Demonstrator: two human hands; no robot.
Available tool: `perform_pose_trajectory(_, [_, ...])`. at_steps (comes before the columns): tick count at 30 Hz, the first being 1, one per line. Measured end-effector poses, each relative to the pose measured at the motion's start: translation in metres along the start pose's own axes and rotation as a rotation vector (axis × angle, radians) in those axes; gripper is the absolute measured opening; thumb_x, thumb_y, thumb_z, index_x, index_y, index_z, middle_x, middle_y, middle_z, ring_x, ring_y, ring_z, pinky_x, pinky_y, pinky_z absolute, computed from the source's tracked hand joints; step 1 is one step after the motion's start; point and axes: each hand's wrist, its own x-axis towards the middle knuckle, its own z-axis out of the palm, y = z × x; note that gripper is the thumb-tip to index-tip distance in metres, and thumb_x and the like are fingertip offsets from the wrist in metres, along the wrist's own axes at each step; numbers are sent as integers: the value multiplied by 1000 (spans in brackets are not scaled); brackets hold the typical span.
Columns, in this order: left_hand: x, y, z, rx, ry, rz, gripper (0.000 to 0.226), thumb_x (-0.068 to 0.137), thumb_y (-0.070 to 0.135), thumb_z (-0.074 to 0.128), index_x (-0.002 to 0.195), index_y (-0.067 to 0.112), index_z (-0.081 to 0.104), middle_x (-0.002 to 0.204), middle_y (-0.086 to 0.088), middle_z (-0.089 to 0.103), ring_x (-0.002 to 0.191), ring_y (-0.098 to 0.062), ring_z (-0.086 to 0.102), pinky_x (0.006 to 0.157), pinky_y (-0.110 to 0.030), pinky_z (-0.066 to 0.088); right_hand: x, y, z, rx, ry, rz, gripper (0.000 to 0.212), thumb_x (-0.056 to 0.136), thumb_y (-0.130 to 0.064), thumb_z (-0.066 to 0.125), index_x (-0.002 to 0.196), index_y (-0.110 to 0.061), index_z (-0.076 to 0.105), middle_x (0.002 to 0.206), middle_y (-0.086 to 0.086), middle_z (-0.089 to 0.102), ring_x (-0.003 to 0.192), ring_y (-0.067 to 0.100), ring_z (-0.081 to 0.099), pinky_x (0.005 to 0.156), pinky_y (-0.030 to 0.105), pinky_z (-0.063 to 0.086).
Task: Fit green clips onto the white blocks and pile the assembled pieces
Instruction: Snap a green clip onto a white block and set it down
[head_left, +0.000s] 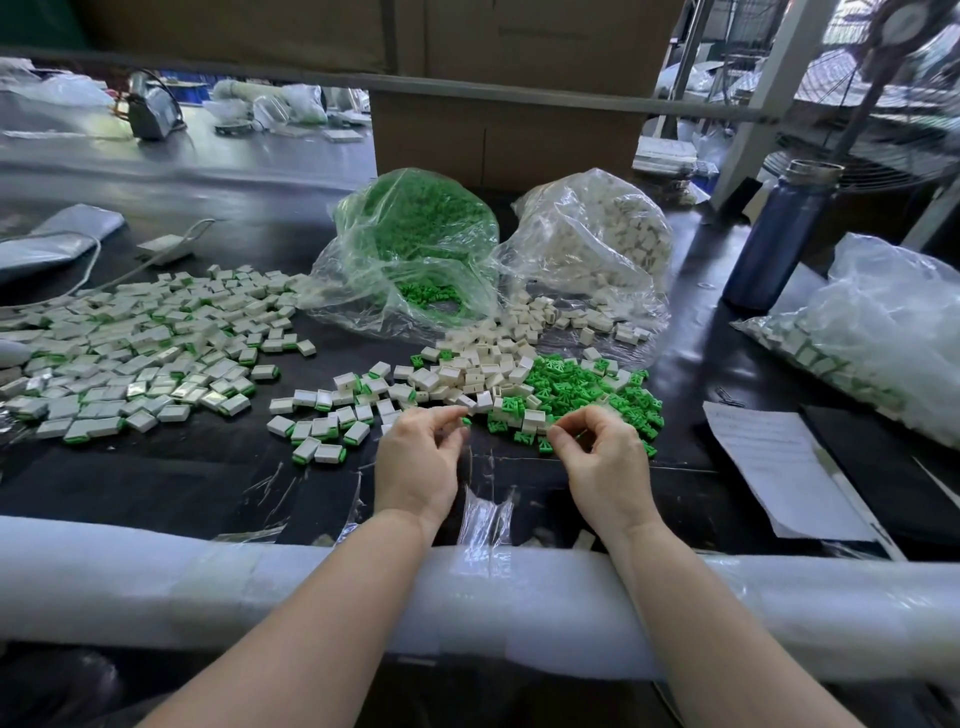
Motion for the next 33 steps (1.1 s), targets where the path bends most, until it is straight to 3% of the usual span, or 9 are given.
perform_pose_trajectory(4, [2, -3, 0, 70, 27, -73, 32, 88, 9, 60, 119, 3, 60, 121, -7, 51, 106, -19, 52, 84, -6, 29, 0, -1, 0, -52, 8, 19, 11, 86, -14, 63, 78, -19, 59, 85, -2, 56, 81, 18, 52, 76, 32, 44])
perform_pose_trajectory(8, [2, -3, 3, 205, -68, -110, 40, 89, 17, 59, 124, -3, 53, 136, -11, 34, 126, -25, 35, 103, -23, 27, 1, 0, 1, -148, -1, -10, 12, 87, -13, 62, 98, -12, 66, 96, -2, 54, 103, 21, 50, 93, 29, 40])
perform_pose_trajectory(10, [1, -2, 3, 248, -90, -130, 38, 90, 19, 58, 121, -1, 54, 140, -11, 29, 130, -26, 27, 106, -25, 21, 1, 0, 2, -228, -21, -31, 22, 88, -16, 61, 110, -13, 65, 104, 0, 52, 110, 20, 45, 96, 22, 31])
perform_pose_trajectory(14, [0, -1, 4, 315, -127, -120, 46, 91, 24, 55, 130, 2, 47, 149, -10, 20, 139, -26, 12, 113, -29, 12, 1, 0, 6, -430, -87, -37, 39, 92, -25, 54, 131, -28, 52, 124, 2, 42, 119, 21, 34, 101, 32, 26])
perform_pose_trajectory(18, [-2, -1, 4, 314, -112, -36, 41, 90, 22, 56, 127, 4, 52, 145, -7, 27, 135, -22, 17, 111, -28, 16, 2, 0, 11, -611, -164, -53, 45, 98, -24, 42, 140, -38, 37, 139, 4, 31, 129, 23, 23, 102, 37, 23])
perform_pose_trajectory(21, [-4, -1, 4, 310, -89, 34, 31, 89, 21, 58, 116, 7, 61, 134, -4, 38, 125, -20, 26, 107, -27, 23, 2, 1, 12, -608, -142, -76, 39, 97, -23, 45, 135, -33, 46, 137, 4, 35, 128, 23, 26, 100, 36, 23])
perform_pose_trajectory(24, [-4, -1, 5, 306, -111, 96, 28, 87, 22, 60, 112, 11, 63, 122, -1, 44, 119, -18, 33, 103, -23, 26, 1, 0, 12, -581, -75, -115, 24, 94, -25, 51, 116, -25, 60, 127, 3, 44, 120, 21, 34, 93, 32, 24])
perform_pose_trajectory(28, [-5, 2, 5, 250, -164, 171, 22, 86, 20, 63, 107, 13, 65, 103, 8, 40, 112, -15, 39, 95, -16, 29, -1, -1, 11, -557, -26, -148, 17, 94, -27, 52, 102, -18, 64, 118, 2, 50, 113, 21, 40, 86, 31, 22])
perform_pose_trajectory(33, [-7, 9, 2, 106, -256, 243, 34, 81, 16, 69, 115, 17, 62, 108, 2, 59, 98, -14, 55, 91, -24, 44, -5, -10, 8, -292, -126, -218, 14, 88, -20, 62, 96, -13, 70, 94, 3, 66, 94, 23, 54, 84, 32, 36])
